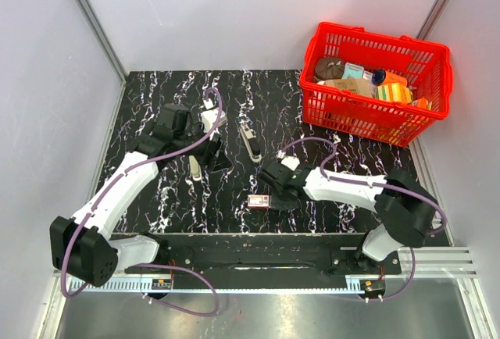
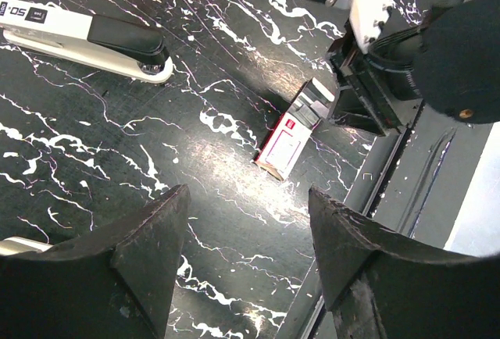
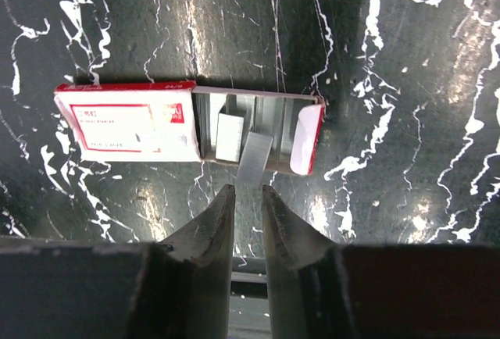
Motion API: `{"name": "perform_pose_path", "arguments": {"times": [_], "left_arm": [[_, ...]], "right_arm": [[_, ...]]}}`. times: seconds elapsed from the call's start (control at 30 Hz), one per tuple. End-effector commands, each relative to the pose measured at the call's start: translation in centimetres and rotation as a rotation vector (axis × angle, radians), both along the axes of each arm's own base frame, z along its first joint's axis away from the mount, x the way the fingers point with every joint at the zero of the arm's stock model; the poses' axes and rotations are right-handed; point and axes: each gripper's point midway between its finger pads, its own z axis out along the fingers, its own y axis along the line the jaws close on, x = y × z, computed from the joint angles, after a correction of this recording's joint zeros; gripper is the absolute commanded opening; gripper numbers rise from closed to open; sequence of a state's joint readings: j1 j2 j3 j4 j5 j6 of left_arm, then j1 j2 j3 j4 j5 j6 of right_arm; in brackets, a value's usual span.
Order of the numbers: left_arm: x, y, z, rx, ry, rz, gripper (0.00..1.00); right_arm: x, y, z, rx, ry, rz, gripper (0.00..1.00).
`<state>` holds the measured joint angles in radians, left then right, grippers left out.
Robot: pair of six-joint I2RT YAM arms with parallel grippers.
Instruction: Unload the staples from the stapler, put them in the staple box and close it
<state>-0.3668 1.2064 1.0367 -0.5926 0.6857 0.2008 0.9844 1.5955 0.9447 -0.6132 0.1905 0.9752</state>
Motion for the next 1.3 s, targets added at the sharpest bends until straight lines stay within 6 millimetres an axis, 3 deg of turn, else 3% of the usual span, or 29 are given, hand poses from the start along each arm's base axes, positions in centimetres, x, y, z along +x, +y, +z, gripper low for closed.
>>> {"name": "perform_pose_path", "arguments": {"times": [0.0, 0.3, 0.93, 1.27], "left_arm": [[-0.4, -0.5, 1.3, -0.04, -0.031, -0.026, 0.66], [-0.4, -0.6, 1.2, -0.04, -0.025, -0.028, 0.66], [-0.4, -0.5, 1.1, -0.033, -0.038, -0.032, 0.66], [-0.9, -0.6, 0.7, -0.041, -0.018, -0.044, 0.66]], "right_arm": [[0.5, -0.2, 2.3, 0.069, -0.06, -0.028, 0.23], [0.3, 0.2, 1.6, 0.062, -0.034, -0.01, 0.14], [0.6, 0.3, 0.6, 0.028, -0.017, 0.015, 0.13], [1.5, 0.3, 1.1, 0.04, -0.039, 0.014, 0.13]]}}
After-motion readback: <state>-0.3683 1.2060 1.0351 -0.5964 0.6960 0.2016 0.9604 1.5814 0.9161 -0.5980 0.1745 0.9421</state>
